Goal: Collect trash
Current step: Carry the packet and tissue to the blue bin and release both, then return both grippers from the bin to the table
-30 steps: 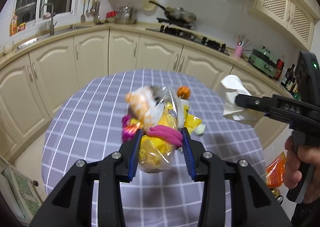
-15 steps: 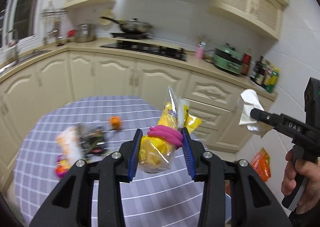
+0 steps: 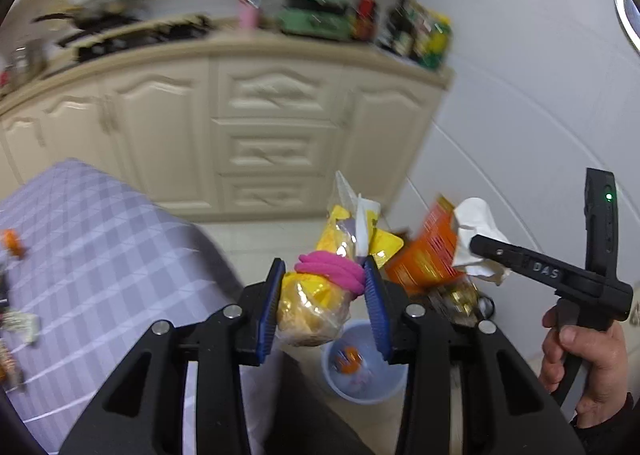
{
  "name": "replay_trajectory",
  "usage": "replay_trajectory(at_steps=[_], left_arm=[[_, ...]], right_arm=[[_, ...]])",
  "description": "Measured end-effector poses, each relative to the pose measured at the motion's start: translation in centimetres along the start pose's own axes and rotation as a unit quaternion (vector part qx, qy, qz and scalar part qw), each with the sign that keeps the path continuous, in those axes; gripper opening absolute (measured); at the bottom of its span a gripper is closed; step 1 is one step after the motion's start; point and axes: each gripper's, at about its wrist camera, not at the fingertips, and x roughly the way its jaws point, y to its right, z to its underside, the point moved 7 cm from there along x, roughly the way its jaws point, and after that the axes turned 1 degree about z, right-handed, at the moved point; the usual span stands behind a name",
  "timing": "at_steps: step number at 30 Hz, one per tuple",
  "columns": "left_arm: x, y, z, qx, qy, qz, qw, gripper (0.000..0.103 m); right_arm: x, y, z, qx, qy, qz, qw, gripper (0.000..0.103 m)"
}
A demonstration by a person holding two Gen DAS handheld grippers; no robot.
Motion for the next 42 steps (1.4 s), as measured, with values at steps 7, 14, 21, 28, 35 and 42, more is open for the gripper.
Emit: replay_trajectory(at_steps=[7,14,21,28,35,42], left_arm=[[9.2,6.1,4.2,0.040,-0.100,0.040,0.9934,0.038],[16.0,8.9,8.1,0.061,-0.183,0.053,0.9798,0.038],[21.1,10.4,11.2,0.079,-0.253,0.066,0.9620,0.043],[20.6,9.1,9.9,0.080,-0.231,0.038,0.9689,0.085],[17.0,7.5,6.6,0.068,-0.171,0.016,0.9828,0.090],[12.4,6.4,3.5,0.064,-0.113,0.011,0.9915,0.090]], right_arm=[[2.5,6.7,3.4,0.060,-0.043,0.030,0.997,0.053],[4.9,9.7,5.8,0.101,-0.079,0.036,0.991,0.053],[7.7,11.9,8.1,0.144,-0.117,0.033,0.982,0.061],[7.5,13.4,8.4,0.168,-0.110,0.049,0.978,0.088],[6.6,12.4,7.2,0.159,-0.094,0.064,0.981,0.097],[4.8,9.2,5.0,0.131,-0.066,0.052,0.988,0.097]])
